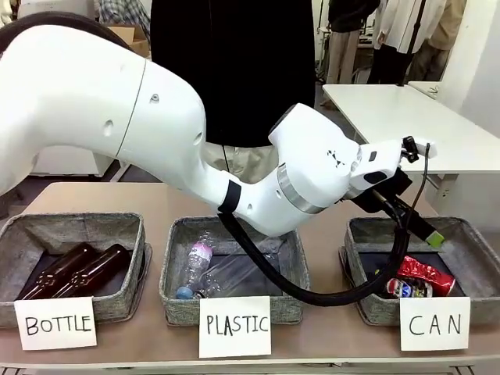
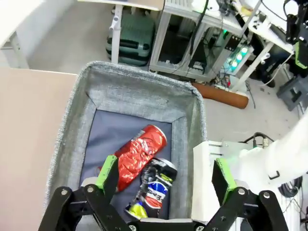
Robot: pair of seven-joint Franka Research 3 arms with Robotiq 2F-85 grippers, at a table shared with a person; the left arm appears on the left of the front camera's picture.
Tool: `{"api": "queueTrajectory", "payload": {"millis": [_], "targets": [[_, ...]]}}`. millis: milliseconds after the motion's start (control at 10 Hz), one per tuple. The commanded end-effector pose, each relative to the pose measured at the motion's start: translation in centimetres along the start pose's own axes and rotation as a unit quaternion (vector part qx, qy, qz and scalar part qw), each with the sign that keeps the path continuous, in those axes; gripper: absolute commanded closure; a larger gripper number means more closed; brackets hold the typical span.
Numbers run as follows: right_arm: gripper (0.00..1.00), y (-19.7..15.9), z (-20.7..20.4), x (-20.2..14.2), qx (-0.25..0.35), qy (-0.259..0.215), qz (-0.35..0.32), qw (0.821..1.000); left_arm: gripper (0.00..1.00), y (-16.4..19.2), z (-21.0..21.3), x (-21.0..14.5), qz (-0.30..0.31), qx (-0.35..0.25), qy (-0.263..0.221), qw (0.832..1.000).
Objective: Sort the can waste into the basket.
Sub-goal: Pick up the can waste from the table and place it in the right Fabric basket.
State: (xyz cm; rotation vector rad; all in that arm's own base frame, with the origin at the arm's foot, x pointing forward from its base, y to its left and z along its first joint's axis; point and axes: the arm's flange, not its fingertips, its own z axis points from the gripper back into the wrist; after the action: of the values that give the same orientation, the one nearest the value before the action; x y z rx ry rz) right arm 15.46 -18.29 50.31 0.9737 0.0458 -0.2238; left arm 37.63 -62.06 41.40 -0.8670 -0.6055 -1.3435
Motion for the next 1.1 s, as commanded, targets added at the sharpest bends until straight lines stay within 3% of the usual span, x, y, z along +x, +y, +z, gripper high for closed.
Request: {"api": "queueTrajectory", "payload": {"millis": [0,200,500,600,800,1000], "targets": [[0.00,0.2,0.3,0.0,-0.001,-0.002,0.006,1.000,0.00,0.2,3.5,0.5,0.039,0.001,0.046,0.998],[0.00,1.8,0.1,1.9,0.001,-0.014,0.015,1.000,0.00,1.4,13.1,0.3,0.154,-0.018,0.102,0.983],[0.00,10.5,-4.7,8.1,0.021,0.018,0.096,0.995,0.00,1.8,31.3,-2.6,0.303,0.086,0.069,0.947],[0.00,14.3,-7.6,9.9,0.023,0.026,0.116,0.993,0.00,1.2,37.9,-4.8,0.380,0.068,0.018,0.922],[0.00,20.0,-12.8,12.3,0.062,0.039,0.133,0.988,0.00,0.6,47.1,-11.0,0.468,0.100,-0.086,0.874],[0.00,24.7,-16.0,13.5,0.119,0.037,0.082,0.989,0.00,-0.9,52.4,-17.3,0.499,0.080,-0.171,0.846]]}}
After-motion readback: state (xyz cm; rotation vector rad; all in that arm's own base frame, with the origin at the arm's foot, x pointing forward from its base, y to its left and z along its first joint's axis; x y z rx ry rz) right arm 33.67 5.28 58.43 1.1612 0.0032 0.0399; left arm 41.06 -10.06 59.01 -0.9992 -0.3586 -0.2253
